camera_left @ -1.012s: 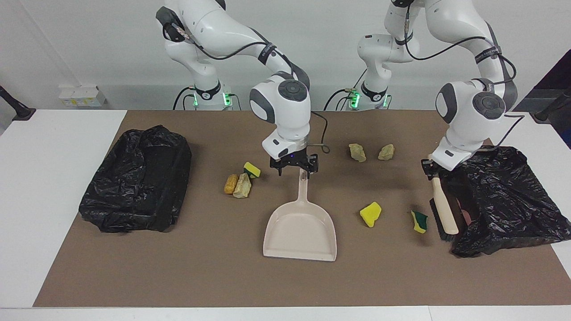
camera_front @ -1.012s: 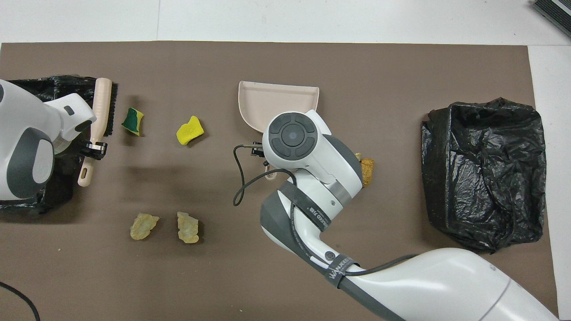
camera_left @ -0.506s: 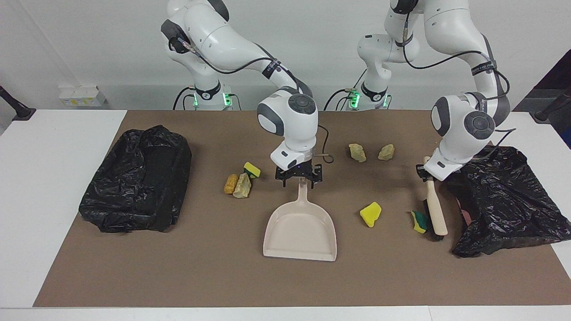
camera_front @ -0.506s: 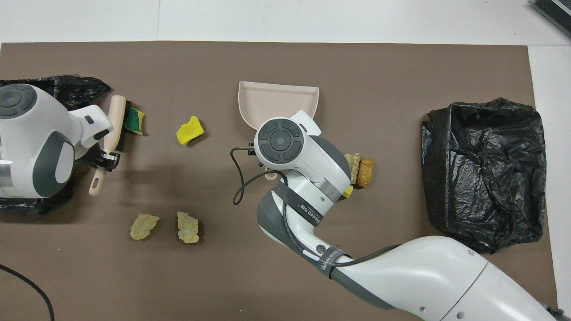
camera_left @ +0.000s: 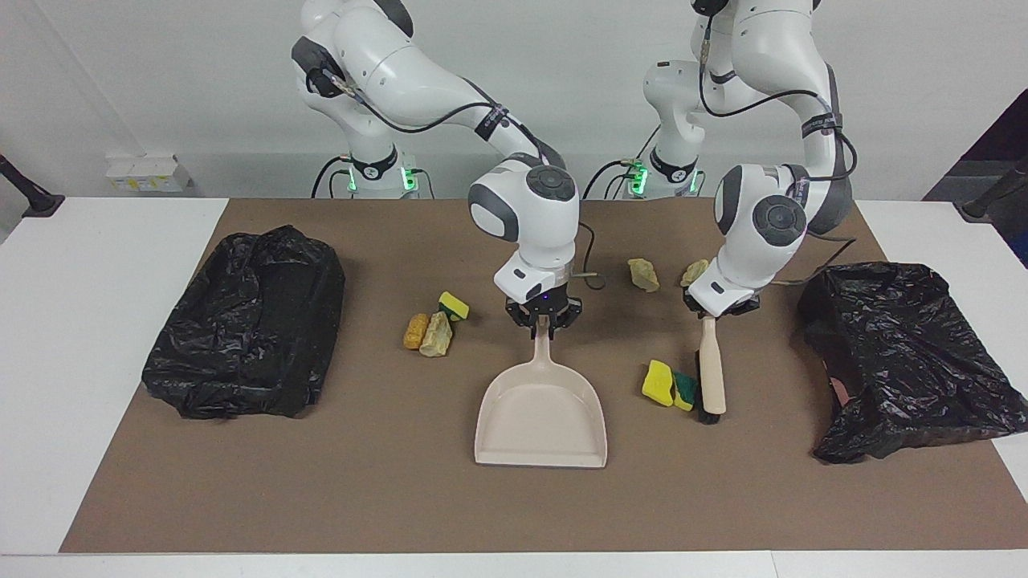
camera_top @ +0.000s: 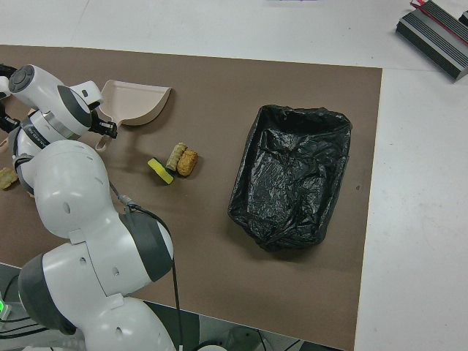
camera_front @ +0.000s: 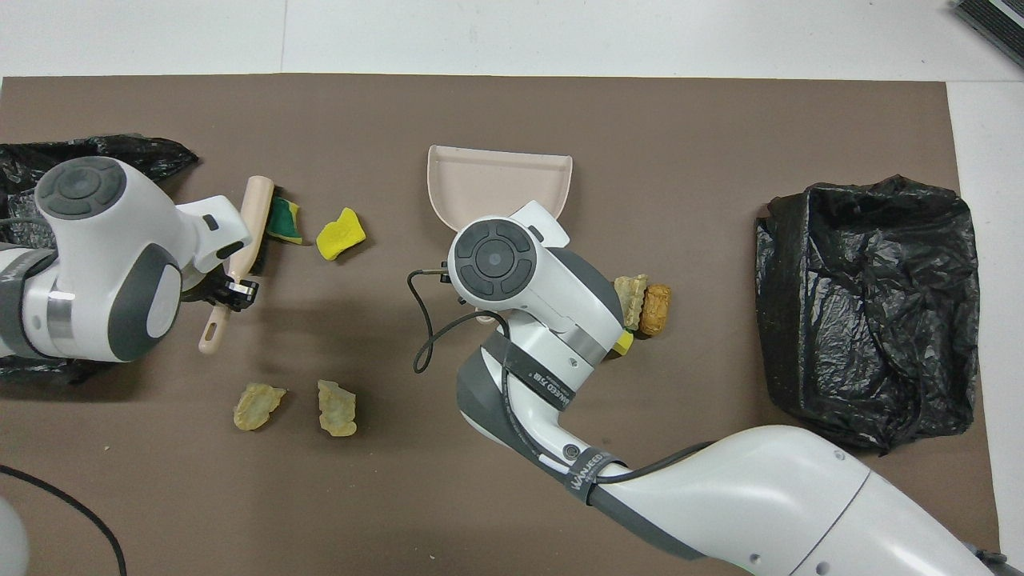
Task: Sweep and dump trash in bin
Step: 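Set the dustpan down near the bread with the right gripper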
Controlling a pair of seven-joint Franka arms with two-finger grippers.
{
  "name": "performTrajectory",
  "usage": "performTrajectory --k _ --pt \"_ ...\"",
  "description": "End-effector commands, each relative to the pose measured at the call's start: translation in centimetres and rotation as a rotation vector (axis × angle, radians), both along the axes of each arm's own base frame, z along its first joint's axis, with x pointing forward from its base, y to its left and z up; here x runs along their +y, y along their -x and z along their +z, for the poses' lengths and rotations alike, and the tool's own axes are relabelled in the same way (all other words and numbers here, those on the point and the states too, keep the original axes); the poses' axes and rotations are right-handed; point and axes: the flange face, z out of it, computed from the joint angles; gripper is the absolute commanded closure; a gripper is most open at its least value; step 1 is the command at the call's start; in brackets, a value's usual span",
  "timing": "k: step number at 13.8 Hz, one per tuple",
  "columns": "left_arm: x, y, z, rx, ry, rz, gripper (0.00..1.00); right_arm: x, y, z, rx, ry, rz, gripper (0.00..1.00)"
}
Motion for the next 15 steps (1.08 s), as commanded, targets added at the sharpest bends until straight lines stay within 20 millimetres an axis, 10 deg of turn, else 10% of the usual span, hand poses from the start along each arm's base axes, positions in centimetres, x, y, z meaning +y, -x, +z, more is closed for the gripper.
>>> performTrajectory --k 1,7,15 --pt "1.3 1.1 3.4 -0.008 -0.019 0.161 1.0 -0.7 -0.6 0.4 0.008 0.045 0.102 1.0" --pt "3.1 6.5 6.5 0.175 -0.157 0.44 1.0 -4.9 2.2 7.8 0.037 0.118 0.681 1.0" --pt "4.1 18.1 2.7 0.249 -0.311 0.689 1.0 -5.0 2.9 2.8 0.098 0.094 1.244 1.0"
